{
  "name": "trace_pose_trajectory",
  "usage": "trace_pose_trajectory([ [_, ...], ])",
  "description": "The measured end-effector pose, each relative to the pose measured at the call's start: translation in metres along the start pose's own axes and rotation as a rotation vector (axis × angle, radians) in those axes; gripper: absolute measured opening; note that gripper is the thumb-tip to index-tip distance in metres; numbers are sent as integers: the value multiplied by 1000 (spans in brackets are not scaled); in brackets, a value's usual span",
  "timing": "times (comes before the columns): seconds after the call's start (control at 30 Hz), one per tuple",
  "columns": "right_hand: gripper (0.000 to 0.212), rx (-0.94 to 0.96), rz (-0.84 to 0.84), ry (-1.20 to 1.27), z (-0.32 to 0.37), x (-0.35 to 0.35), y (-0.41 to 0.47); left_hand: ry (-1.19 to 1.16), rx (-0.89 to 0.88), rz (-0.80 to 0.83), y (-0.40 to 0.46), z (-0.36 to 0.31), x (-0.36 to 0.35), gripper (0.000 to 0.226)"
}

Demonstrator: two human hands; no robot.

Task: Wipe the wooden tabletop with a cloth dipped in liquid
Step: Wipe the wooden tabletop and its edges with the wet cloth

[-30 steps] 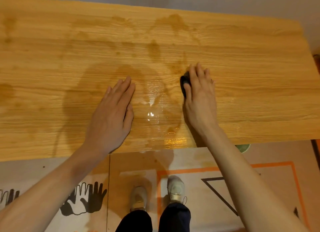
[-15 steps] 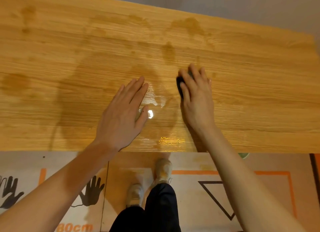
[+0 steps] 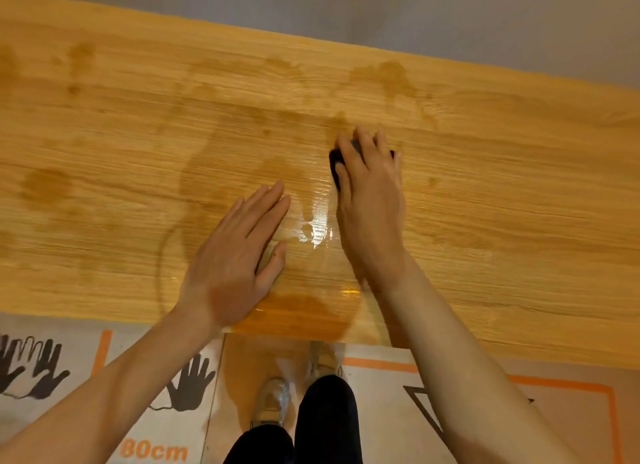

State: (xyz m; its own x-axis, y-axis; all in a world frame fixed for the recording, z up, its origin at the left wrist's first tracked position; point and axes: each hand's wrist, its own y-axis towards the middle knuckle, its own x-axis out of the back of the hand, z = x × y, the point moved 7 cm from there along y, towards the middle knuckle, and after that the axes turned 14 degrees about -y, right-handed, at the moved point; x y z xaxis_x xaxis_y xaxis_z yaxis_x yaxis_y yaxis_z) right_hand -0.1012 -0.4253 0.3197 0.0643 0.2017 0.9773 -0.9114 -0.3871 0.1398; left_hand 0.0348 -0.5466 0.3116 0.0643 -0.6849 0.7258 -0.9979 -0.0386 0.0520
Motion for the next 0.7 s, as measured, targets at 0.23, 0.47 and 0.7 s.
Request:
trace_pose_trajectory([
  [0.23, 51, 122, 65, -10, 2, 16, -123, -50, 65, -105, 31, 8, 20, 51],
  [0.47, 46, 68, 31, -28, 8, 2, -33, 33, 123, -155, 68, 19, 18, 51],
  [0.7, 49, 81, 105, 63, -85, 28, -56, 22, 135, -165, 67, 18, 17, 52],
])
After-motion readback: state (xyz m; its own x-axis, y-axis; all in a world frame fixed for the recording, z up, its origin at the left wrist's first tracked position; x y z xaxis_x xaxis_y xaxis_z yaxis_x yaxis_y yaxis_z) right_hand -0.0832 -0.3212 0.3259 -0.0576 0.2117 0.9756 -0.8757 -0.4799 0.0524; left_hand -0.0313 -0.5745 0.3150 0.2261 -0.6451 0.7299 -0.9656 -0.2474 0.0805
